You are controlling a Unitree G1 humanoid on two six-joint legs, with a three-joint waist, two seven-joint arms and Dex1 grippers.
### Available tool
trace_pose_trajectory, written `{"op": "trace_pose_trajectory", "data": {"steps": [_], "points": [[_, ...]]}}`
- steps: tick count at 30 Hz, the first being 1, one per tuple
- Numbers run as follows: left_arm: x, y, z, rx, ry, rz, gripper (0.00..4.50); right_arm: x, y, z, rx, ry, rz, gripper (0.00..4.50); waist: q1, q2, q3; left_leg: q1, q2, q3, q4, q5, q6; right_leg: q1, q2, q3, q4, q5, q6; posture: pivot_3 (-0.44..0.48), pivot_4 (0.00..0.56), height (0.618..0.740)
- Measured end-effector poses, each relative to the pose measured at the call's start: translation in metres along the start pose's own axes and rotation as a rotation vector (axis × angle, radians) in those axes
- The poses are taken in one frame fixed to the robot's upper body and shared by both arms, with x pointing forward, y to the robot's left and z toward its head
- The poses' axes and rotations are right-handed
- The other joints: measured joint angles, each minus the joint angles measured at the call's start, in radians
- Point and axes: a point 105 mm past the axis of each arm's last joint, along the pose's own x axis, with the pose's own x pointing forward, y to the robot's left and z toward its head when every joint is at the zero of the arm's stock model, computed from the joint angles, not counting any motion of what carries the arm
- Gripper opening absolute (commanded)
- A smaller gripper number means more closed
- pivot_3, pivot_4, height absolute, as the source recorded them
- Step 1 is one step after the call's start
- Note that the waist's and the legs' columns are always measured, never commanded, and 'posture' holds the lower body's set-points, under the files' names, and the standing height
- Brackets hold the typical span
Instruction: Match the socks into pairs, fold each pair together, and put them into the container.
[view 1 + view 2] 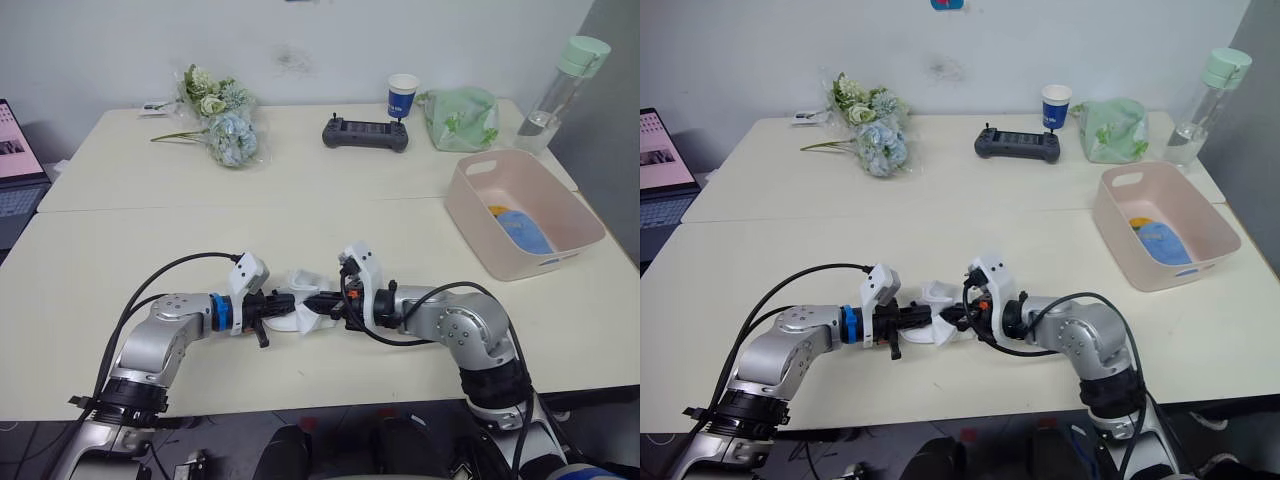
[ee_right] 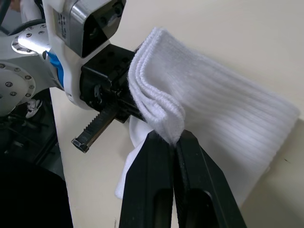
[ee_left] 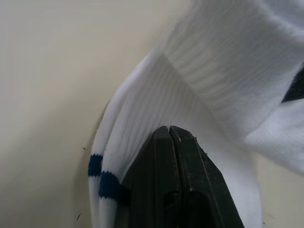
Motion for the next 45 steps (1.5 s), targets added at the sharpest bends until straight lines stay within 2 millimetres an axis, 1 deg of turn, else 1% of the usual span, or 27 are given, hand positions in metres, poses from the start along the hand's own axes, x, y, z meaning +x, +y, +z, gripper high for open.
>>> {"op": "trace_pose_trajectory", "data": {"steps": [6, 9, 11, 12, 16, 17, 19, 20, 22, 24, 26, 27, 28, 30, 32, 35, 38, 41, 42, 45], "points": [[-0.001, 0.001, -0.001, -0.026, -0.008, 0.007, 0.0, 0.013, -0.004, -0.005, 0.025, 0.021, -0.017, 0.04, 0.0, 0.0, 0.0, 0.0, 0.0, 0.0, 0.0, 0.001, -0.002, 0.0, 0.0, 0.0, 0.0, 0.0, 0.0, 0.0, 0.15, 0.74], [-0.005, 0.002, -0.001, -0.05, -0.022, 0.024, 0.0, 0.016, -0.005, -0.006, 0.025, 0.025, -0.022, 0.79, 0.0, 0.0, 0.0, 0.0, 0.0, 0.0, 0.0, 0.001, -0.002, -0.001, 0.0, 0.0, 0.0, 0.0, 0.0, 0.0, 0.15, 0.74], [-0.017, 0.008, -0.001, -0.085, -0.037, 0.071, 0.0, 0.015, -0.004, -0.007, 0.009, 0.032, -0.023, 1.41, -0.004, 0.0, 0.0, 0.0, 0.0, 0.0, 0.0, 0.001, -0.002, -0.002, 0.0, 0.0, 0.001, 0.0, 0.0, 0.0, 0.15, 0.74], [-0.023, 0.011, -0.002, -0.089, -0.038, 0.095, 0.0, 0.013, -0.004, -0.006, -0.001, 0.03, -0.026, 1.81, -0.005, 0.0, 0.0, 0.0, 0.001, 0.0, 0.0, 0.001, -0.002, -0.002, 0.0, 0.0, 0.001, 0.0, 0.0, 0.0, 0.15, 0.74], [-0.046, 0.02, -0.001, -0.113, -0.055, 0.188, 0.0, 0.005, 0.003, 0.002, -0.06, 0.017, -0.005, 3.25, -0.002, 0.0, 0.0, 0.0, 0.0, 0.0, -0.001, 0.001, -0.001, -0.002, 0.0, 0.0, 0.001, 0.0, 0.0, 0.0, 0.15, 0.74], [-0.05, 0.022, 0.0, -0.113, -0.06, 0.205, 0.0, 0.002, 0.003, 0.005, -0.078, 0.018, -0.005, 3.53, -0.002, 0.0, 0.0, 0.0, 0.0, 0.0, 0.0, 0.001, -0.001, -0.002, 0.0, 0.0, 0.001, 0.0, 0.0, 0.0, 0.15, 0.74], [-0.058, 0.024, 0.005, -0.106, -0.078, 0.236, 0.0, -0.007, 0.004, 0.01, -0.13, 0.013, 0.002, 3.53, -0.001, 0.0, 0.0, -0.001, 0.0, 0.0, 0.0, 0.0, 0.0, -0.002, -0.001, 0.0, 0.0, 0.0, 0.0, 0.0, 0.15, 0.74], [-0.065, 0.027, 0.01, -0.098, -0.093, 0.256, 0.0, -0.012, 0.003, 0.013, -0.166, 0.005, 0.004, 3.42, 0.002, 0.0, 0.0, -0.001, 0.0, 0.0, 0.0, -0.001, 0.001, -0.002, -0.001, -0.001, 0.0, 0.0, 0.0, 0.0, 0.15, 0.74], [-0.081, 0.034, 0.022, -0.074, -0.117, 0.308, 0.0, -0.022, -0.003, 0.021, -0.239, -0.029, -0.021, 2.84, 0.002, 0.0, 0.001, -0.001, 0.0, -0.001, 0.0, -0.001, 0.001, -0.002, -0.001, -0.001, -0.001, 0.0, 0.0, 0.0, 0.15, 0.74], [-0.092, 0.036, 0.043, -0.012, -0.155, 0.333, 0.0, -0.029, -0.011, 0.029, -0.299, -0.058, -0.063, 2.15, 0.004, 0.0, 0.001, -0.001, 0.0, 0.0, 0.0, -0.001, 0.001, -0.001, -0.001, -0.001, -0.001, 0.0, 0.0, 0.0, 0.15, 0.74], [-0.089, 0.026, 0.062, 0.067, -0.159, 0.284, 0.0, -0.03, -0.013, 0.033, -0.352, -0.078, -0.077, 1.49, 0.003, 0.0, 0.001, -0.001, 0.0, 0.0, 0.0, -0.001, 0.001, -0.001, -0.001, -0.001, -0.001, 0.0, 0.0, 0.0, 0.15, 0.74], [-0.083, 0.015, 0.069, 0.121, -0.143, 0.227, 0.0, -0.027, -0.012, 0.034, -0.398, -0.081, -0.073, 1.09, 0.001, 0.0, 0.001, -0.001, 0.0, 0.001, -0.001, 0.0, -0.001, -0.001, -0.001, 0.0, -0.001, 0.0, 0.0, 0.0, 0.15, 0.74], [-0.075, 0.004, 0.073, 0.167, -0.122, 0.17, 0.0, -0.023, -0.011, 0.035, -0.439, -0.078, -0.068, 0.72, 0.0, 0.0, 0.001, -0.001, 0.0, 0.001, -0.001, 0.001, -0.002, -0.001, -0.001, 0.0, -0.002, 0.0, 0.0, 0.0, 0.15, 0.74], [-0.061, -0.013, 0.07, 0.22, -0.072, 0.067, 0.0, -0.012, -0.008, 0.032, -0.518, -0.066, -0.05, 0.04, -0.003, 0.0, 0.001, -0.001, 0.0, 0.002, -0.001, 0.001, -0.002, -0.001, 0.0, 0.0, -0.001, 0.0, 0.0, 0.0, 0.15, 0.74], [-0.049, -0.023, 0.06, 0.262, -0.015, -0.008, 0.0, -0.002, -0.009, 0.025, -0.558, -0.049, -0.043, 0.04, -0.004, 0.0, 0.001, -0.001, 0.001, 0.002, -0.001, 0.001, -0.002, -0.002, 0.0, 0.0, -0.001, 0.0, 0.0, 0.0, 0.15, 0.74], [-0.037, -0.027, 0.045, 0.304, 0.052, -0.058, 0.0, 0.01, -0.014, 0.017, -0.582, -0.024, -0.047, 0.04, -0.004, 0.0, 0.001, -0.001, 0.0, 0.002, -0.001, 0.001, -0.002, -0.002, 0.0, 0.0, -0.001, 0.0, 0.0, 0.0, 0.15, 0.74], [-0.03, -0.018, 0.025, 0.322, 0.123, -0.049, 0.0, 0.021, -0.019, 0.012, -0.614, 0.0, -0.058, 0.04, -0.002, 0.0, 0.001, -0.001, 0.0, 0.002, -0.001, 0.001, -0.002, -0.002, 0.0, 0.0, -0.001, 0.0, 0.0, 0.0, 0.15, 0.74], [-0.028, -0.005, 0.004, 0.298, 0.172, -0.02, 0.0, 0.026, -0.03, 0.005, -0.627, 0.039, -0.103, 0.04, 0.0, 0.0, 0.001, -0.001, 0.0, 0.001, -0.001, 0.001, -0.002, -0.002, 0.0, 0.0, -0.001, 0.0, 0.0, 0.0, 0.15, 0.74], [-0.028, -0.002, 0.0, 0.294, 0.178, -0.015, 0.0, 0.026, -0.033, 0.003, -0.625, 0.047, -0.117, 0.04, 0.0, 0.0, 0.001, -0.001, 0.0, 0.001, -0.001, 0.001, -0.002, -0.002, 0.0, 0.0, -0.001, 0.0, 0.0, 0.0, 0.15, 0.74], [-0.029, 0.0, -0.002, 0.325, 0.175, -0.022, 0.0, 0.024, -0.041, 0.002, -0.628, 0.06, -0.151, 0.04, 0.0, 0.0, 0.001, -0.001, 0.0, 0.001, -0.001, 0.001, -0.002, -0.002, 0.0, 0.0, -0.001, 0.0, 0.0, 0.0, 0.15, 0.74]]}}
